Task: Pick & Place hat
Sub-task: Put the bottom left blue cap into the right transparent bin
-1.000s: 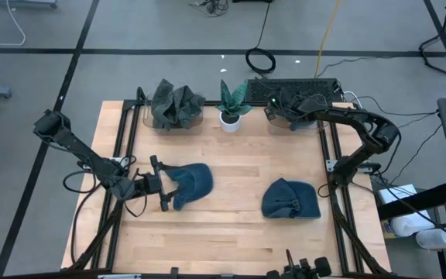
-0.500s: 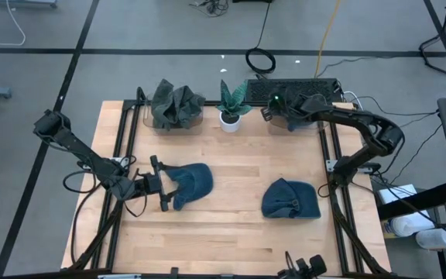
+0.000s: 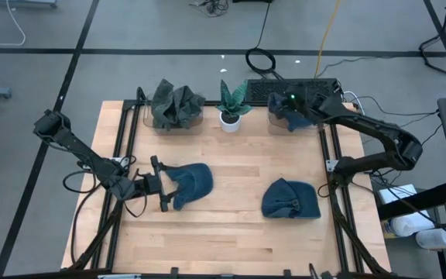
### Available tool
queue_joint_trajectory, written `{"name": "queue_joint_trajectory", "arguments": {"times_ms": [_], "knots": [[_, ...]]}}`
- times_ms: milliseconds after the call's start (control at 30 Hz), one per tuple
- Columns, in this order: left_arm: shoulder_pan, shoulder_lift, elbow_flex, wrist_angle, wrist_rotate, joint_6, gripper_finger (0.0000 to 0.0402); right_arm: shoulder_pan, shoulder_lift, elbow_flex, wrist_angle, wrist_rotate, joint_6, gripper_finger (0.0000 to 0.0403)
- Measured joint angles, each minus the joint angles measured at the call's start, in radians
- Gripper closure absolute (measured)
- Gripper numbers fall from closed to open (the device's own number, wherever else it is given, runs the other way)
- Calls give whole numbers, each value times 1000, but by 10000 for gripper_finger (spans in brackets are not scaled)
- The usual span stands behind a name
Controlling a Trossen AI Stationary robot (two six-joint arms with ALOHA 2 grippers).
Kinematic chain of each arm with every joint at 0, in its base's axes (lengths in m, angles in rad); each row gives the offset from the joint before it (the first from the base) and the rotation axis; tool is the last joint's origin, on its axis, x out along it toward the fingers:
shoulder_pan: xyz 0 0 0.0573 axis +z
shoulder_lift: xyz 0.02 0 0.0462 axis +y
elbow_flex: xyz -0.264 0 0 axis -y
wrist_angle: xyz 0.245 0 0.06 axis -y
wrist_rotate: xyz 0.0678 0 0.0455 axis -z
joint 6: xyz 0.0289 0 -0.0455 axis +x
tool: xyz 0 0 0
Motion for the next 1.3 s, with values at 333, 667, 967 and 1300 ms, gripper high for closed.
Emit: {"name": "queue_joint_trajectory", "arguments": {"times_ms": [333, 667, 967, 1300], "knots": [[3, 0, 0, 0, 3, 6, 78, -2, 33, 0, -265, 24, 150, 279], [3, 0, 0, 0, 2, 6, 78, -2, 98, 0, -259, -71, 243, 326], [3, 0, 0, -1, 6, -3, 78, -6, 205, 0, -99, -162, 242, 358], [2, 0, 0, 0, 6, -25, 77, -7, 215, -1, -37, -143, 130, 368]]}}
